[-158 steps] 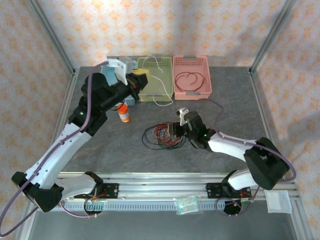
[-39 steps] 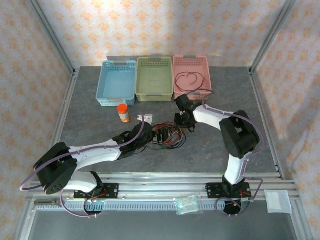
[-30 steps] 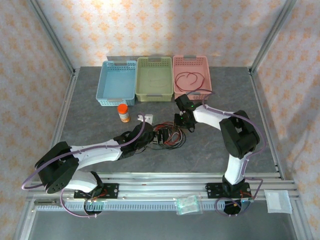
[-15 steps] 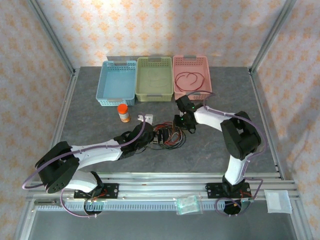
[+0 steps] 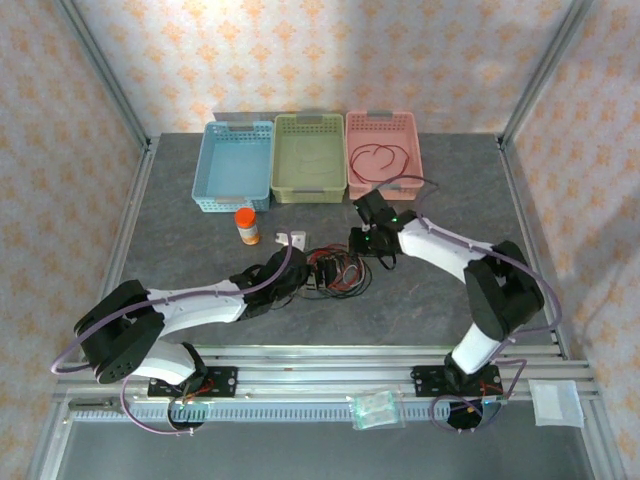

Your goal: Untangle the cables

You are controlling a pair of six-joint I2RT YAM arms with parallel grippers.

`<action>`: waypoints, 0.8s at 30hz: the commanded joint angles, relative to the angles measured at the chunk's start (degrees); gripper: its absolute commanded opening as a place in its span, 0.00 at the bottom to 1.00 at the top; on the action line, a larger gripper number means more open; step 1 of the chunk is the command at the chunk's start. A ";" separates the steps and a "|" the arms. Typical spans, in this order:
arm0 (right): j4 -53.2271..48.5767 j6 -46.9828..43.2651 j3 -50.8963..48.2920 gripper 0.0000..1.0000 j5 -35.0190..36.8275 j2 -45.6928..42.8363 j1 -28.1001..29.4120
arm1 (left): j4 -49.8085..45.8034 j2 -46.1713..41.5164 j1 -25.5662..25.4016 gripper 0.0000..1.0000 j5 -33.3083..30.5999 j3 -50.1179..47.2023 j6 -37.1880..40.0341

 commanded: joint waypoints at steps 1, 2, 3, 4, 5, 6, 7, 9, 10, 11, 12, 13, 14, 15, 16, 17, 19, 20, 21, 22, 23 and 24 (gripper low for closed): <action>-4.10 -1.65 -1.57 0.29 2.79 -1.63 1.90 | 5.07 -0.66 -0.62 0.87 1.09 -2.03 -1.96; -4.98 -1.47 -1.66 0.28 3.45 -1.44 2.33 | 5.49 -0.46 -0.62 0.87 1.45 -2.18 -1.98; -5.82 -1.05 -1.66 0.27 4.08 -1.24 2.61 | 5.47 -0.11 -0.61 0.87 1.77 -2.07 -1.98; -6.55 -0.45 -1.53 0.27 4.58 -0.94 2.71 | 5.36 0.31 -0.61 0.86 2.04 -1.88 -1.98; -7.36 0.22 -1.42 0.26 5.21 -0.63 2.88 | 5.34 0.68 -0.61 0.86 2.32 -1.79 -1.89; -7.83 0.81 -1.40 0.26 5.51 -0.32 3.04 | 5.60 0.96 -0.62 0.86 2.70 -1.82 -1.98; -8.22 1.29 -1.33 0.26 5.77 0.03 3.22 | 6.01 1.08 -0.70 0.86 2.95 -1.94 -2.02; -8.69 2.16 -1.31 0.26 6.76 0.65 3.49 | 6.40 1.34 -0.63 0.86 2.98 -2.03 -2.11; -8.85 2.43 -1.31 0.26 7.16 0.94 3.51 | 6.40 1.43 -0.61 0.85 2.98 -1.98 -2.07; -8.87 2.65 -1.22 0.26 7.44 1.26 3.51 | 6.32 1.53 -0.63 0.85 2.91 -1.88 -2.00; -8.79 2.76 -1.22 0.26 7.27 1.65 3.52 | 6.22 1.54 -0.61 0.85 2.89 -1.75 -1.93; -8.70 2.81 -1.14 0.26 6.95 1.90 3.51 | 6.22 1.58 -0.66 0.85 2.82 -1.74 -1.89; -8.57 2.73 -1.05 0.26 6.43 2.32 3.51 | 6.14 1.67 -0.74 0.85 2.81 -1.66 -1.74; -8.39 2.68 -1.05 0.26 5.97 2.70 3.51 | 6.06 1.67 -0.66 0.85 2.78 -1.58 -1.63; -8.35 2.64 -1.05 0.25 5.96 3.02 3.51 | 5.89 1.71 -0.62 0.85 2.80 -1.50 -1.54; -8.35 2.59 -1.05 0.25 5.93 3.37 3.51 | 5.70 1.80 -0.59 0.84 2.73 -1.40 -1.45; -8.21 2.47 -1.09 0.25 5.79 3.99 3.51 | 5.68 1.88 -0.64 0.85 2.71 -1.48 -1.44; -7.98 2.50 -1.12 0.24 5.62 4.20 3.57 | 5.69 1.97 -0.70 0.85 2.71 -1.52 -1.45; -7.84 2.48 -1.21 0.24 5.46 4.30 3.54 | 5.69 2.04 -0.70 0.85 2.79 -1.43 -1.38; -7.82 2.52 -1.22 0.24 5.30 4.57 3.59 | 5.69 2.14 -0.66 0.85 2.80 -1.35 -1.36; -7.74 2.56 -1.22 0.23 5.33 4.72 3.59 | 5.60 2.15 -0.66 0.85 2.87 -1.31 -1.36; -7.69 2.56 -1.22 0.23 5.31 4.92 3.59 | 5.58 2.15 -0.64 0.85 2.81 -1.30 -1.28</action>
